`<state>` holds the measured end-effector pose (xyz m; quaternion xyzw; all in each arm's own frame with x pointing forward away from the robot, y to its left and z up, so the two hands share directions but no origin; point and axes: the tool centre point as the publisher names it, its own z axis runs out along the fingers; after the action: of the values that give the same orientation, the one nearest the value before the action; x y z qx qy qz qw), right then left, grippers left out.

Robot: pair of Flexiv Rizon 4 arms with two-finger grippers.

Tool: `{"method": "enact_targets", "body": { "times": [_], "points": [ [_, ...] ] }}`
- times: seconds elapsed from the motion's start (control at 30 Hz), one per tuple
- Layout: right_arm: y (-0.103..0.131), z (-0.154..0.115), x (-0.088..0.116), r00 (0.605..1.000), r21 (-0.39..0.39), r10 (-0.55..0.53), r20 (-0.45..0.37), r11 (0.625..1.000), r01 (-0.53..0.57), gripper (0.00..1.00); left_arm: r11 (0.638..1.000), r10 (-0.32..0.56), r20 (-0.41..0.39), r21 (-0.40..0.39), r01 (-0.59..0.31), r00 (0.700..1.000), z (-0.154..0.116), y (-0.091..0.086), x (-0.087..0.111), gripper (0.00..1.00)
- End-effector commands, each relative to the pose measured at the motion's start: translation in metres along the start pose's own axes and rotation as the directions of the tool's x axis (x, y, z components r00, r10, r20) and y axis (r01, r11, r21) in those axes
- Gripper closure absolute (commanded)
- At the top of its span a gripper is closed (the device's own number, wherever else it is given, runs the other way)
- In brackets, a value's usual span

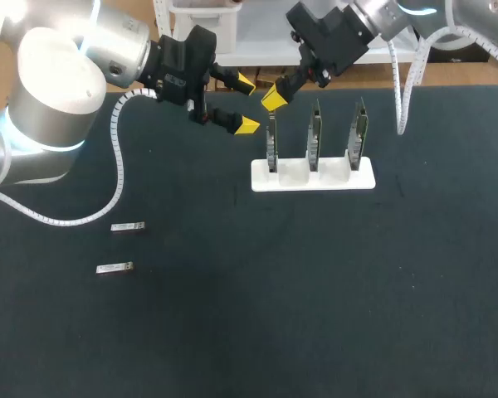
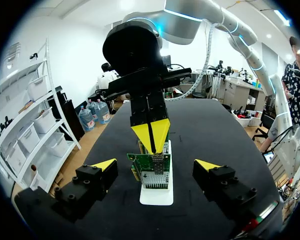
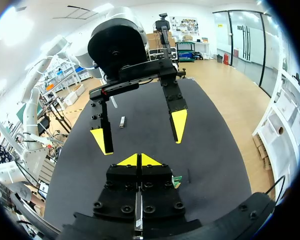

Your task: Pick up the optical module with the left hand, and insert it into the network port with the right hand.

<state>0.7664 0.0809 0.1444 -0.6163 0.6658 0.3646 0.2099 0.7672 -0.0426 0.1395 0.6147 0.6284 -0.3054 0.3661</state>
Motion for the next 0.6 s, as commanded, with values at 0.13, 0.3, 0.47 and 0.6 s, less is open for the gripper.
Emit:
{"method": "enact_targets", "body": {
  "times": [0.13,0.3,0.47,0.6],
  "points": [
    [-0.0014,0.0014,0.0030,1.000,-0.005,0.004,-0.004,1.000,-0.004,1.00,1.000,0.000,-0.002,0.002,0.000,1.000,0.0003,0.0012,-0.0001,0.00],
    [-0.0026,0.0019,0.0053,1.000,-0.012,0.008,-0.005,1.000,-0.008,1.00,1.000,0.000,-0.002,0.002,0.000,1.000,0.0003,0.0012,-0.0001,0.00],
    [-0.0029,0.0039,0.0076,1.000,-0.019,0.014,-0.003,1.000,-0.014,1.00,1.000,0.000,-0.002,0.002,0.000,1.000,0.0003,0.0012,-0.0001,0.00],
    [-0.0033,0.0049,0.0084,1.000,-0.023,0.018,-0.003,1.000,-0.018,1.00,1.000,0.000,-0.002,0.002,0.000,1.000,0.0003,0.0012,-0.0001,0.00]
  ]
}}
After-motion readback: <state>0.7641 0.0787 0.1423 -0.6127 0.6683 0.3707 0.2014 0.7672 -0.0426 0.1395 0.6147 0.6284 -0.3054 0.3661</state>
